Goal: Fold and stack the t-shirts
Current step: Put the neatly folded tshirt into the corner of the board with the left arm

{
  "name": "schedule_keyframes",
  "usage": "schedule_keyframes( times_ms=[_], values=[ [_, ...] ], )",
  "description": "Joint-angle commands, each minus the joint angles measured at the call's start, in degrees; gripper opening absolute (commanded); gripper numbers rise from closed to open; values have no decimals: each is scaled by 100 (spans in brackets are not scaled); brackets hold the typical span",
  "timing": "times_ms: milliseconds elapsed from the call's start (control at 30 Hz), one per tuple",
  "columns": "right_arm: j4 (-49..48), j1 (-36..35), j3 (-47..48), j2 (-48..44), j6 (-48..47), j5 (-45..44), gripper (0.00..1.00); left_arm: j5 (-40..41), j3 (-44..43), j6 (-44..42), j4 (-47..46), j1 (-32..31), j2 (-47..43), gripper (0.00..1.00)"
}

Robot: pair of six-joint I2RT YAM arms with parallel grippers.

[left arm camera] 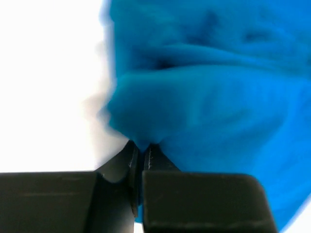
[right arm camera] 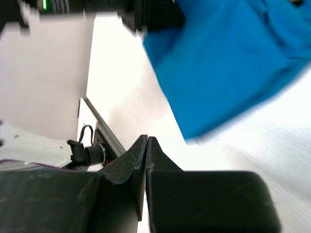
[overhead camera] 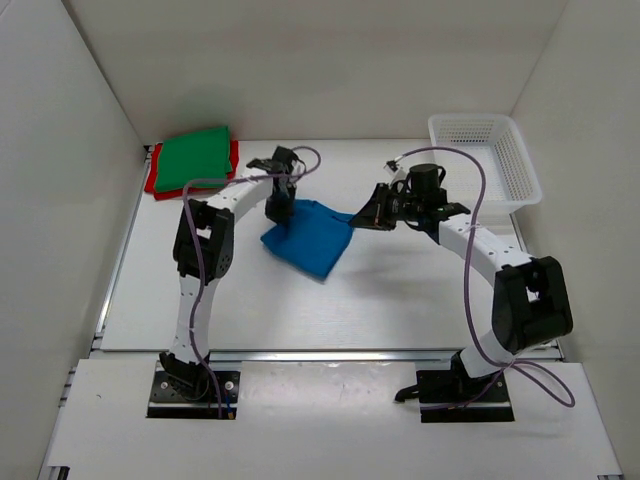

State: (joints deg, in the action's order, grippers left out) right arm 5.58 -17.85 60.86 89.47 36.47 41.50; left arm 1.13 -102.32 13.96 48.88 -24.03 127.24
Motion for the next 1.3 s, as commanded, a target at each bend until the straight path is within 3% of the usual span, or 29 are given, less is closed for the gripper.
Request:
schedule_keyframes(
  times_ms=[0,133,233,367,700,1267],
  values=[
    [-58,141,250,-351,1,78,0,344,-1427,-384,664,539,133,0],
    [109,167,339,-465,-96,8,0,432,-3737,-569,1282,1022,976,0],
    [30,167,277,-265,-61,77,0,-51,-3619,-420,738,1392,925,0],
    [22,150,233,-167,-149,96,1,28,-4365,-578,588,1691,1206,0],
    [-75,44,189,123,-131,175,0,-253,-4173,-543,-695,2350,724,0],
    [171,-254,189,167,-122,87,0,-850,-4067,-227,-1223,3413,301,0]
  ],
)
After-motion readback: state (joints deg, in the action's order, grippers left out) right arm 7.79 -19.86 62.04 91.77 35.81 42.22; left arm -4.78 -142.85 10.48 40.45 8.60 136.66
